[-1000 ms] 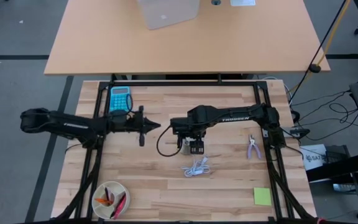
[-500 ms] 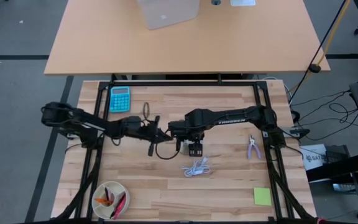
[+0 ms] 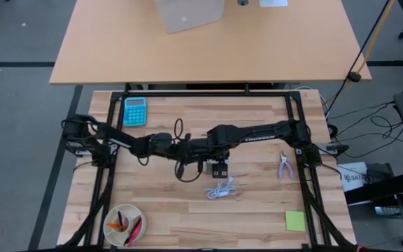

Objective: Screw lightbulb
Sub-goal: Insert the light bulb into the lamp

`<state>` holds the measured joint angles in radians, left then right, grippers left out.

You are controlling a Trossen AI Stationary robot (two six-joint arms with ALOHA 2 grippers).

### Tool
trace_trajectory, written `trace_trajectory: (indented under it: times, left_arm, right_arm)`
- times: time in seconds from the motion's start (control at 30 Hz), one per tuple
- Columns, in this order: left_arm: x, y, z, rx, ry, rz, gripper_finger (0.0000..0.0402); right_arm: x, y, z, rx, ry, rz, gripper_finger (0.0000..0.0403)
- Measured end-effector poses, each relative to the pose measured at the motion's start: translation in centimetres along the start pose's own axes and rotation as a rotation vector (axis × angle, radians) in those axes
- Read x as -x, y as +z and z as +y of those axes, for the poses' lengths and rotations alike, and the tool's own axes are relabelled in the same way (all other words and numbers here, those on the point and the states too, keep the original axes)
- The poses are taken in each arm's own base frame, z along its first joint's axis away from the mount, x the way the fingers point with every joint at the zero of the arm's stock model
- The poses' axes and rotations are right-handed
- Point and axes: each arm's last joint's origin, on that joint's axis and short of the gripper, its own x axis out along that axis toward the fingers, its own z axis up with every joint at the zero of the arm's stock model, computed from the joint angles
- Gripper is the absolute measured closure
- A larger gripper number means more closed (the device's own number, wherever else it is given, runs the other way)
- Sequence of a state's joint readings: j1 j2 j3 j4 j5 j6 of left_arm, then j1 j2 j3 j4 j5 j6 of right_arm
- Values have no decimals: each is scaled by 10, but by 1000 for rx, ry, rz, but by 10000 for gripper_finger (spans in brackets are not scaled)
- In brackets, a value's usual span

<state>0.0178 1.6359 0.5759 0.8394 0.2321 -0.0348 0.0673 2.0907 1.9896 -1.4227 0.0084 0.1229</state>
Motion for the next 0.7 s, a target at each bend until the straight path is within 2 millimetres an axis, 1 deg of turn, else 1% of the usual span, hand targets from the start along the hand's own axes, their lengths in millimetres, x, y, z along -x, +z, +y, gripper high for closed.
trace_trajectory:
  times: [0.17, 0.43, 0.57, 0.7]
  left_arm:
    - [-6, -3, 1, -7, 0, 15, 401]
    - [-6, -5, 3, -8, 18, 20, 401]
    - [-6, -6, 5, -4, 69, 37, 401]
    - [-5, -7, 7, -1, 77, 43, 401]
  right_arm:
    - [0, 0, 0, -2, 0, -2, 151]
    - [0, 3, 0, 3, 7, -29, 151]
    - [0, 3, 0, 3, -1, -32, 151]
    - [0, 3, -1, 1, -4, -30, 151]
